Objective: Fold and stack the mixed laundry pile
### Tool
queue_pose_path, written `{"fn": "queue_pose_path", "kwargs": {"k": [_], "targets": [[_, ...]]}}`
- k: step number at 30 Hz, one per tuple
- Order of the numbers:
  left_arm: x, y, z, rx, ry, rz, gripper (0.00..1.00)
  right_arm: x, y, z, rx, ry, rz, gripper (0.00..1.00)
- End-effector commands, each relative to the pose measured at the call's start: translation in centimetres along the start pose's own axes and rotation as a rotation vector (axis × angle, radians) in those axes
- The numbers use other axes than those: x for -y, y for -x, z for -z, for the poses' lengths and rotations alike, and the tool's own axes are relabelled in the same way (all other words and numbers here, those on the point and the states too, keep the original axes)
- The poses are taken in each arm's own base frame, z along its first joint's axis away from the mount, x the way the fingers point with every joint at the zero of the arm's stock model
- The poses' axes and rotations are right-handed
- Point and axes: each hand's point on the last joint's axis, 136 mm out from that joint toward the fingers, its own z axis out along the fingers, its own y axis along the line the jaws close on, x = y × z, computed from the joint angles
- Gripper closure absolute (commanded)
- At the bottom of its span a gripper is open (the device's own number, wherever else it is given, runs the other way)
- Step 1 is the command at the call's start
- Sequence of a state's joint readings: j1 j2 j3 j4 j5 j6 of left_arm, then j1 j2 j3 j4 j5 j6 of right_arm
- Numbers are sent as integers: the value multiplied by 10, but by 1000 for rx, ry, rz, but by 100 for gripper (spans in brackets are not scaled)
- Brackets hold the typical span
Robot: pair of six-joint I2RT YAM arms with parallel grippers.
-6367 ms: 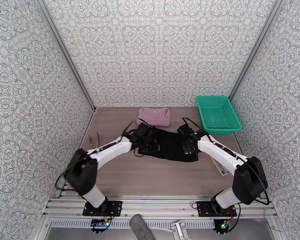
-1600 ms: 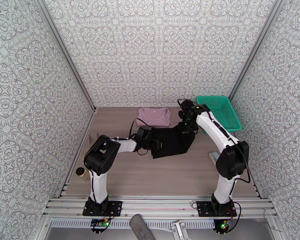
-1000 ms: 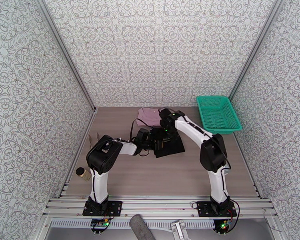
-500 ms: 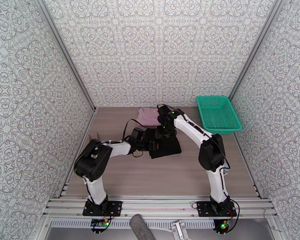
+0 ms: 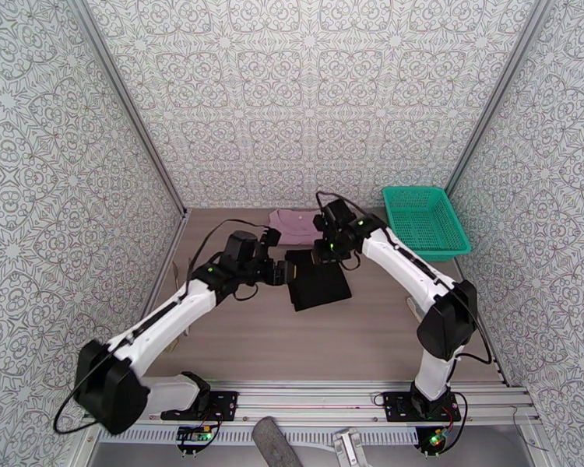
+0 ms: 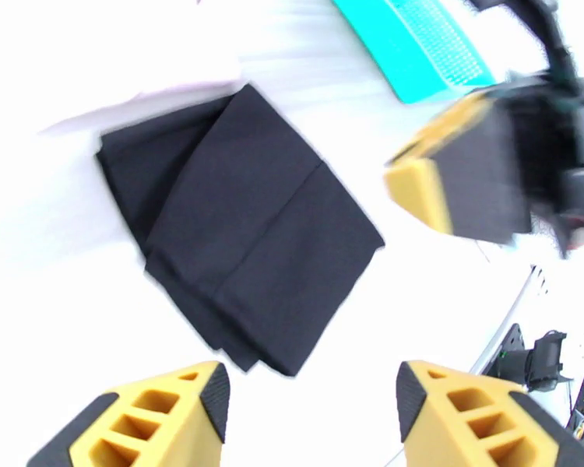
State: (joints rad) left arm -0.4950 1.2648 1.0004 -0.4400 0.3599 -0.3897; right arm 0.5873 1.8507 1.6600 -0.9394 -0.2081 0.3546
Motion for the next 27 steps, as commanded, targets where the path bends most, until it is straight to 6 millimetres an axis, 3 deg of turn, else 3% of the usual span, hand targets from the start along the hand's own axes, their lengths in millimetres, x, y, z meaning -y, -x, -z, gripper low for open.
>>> {"fn": "queue_pose_path", "kwargs": {"k": [1, 6, 9, 12, 17, 19, 22, 27], "targets": [[-21, -39, -7, -78, 73, 120, 41, 7, -14, -54, -59, 44, -26, 90], [-25, -64, -21, -62, 61, 203, 46, 17, -35, -109, -144, 67, -67, 91], [-23, -72, -29, -72, 68, 220, 47, 18, -37, -119, -163, 66, -67, 91], [-14, -82, -36, -105, 66, 213, 49, 19, -24, -100, -133, 30, -26, 87], [-1, -102, -48, -133, 55, 224, 51, 44, 11, -35, -18, -67, -7, 57], [-2, -109, -50, -137, 55, 235, 51, 64, 19, -24, 0, -78, -31, 43], [-5, -111, -51, -128, 55, 247, 51, 90, 23, -30, -36, -53, -52, 32], [3, -99, -44, -117, 39, 227, 51, 114, 32, -62, -60, 22, -60, 24]]}}
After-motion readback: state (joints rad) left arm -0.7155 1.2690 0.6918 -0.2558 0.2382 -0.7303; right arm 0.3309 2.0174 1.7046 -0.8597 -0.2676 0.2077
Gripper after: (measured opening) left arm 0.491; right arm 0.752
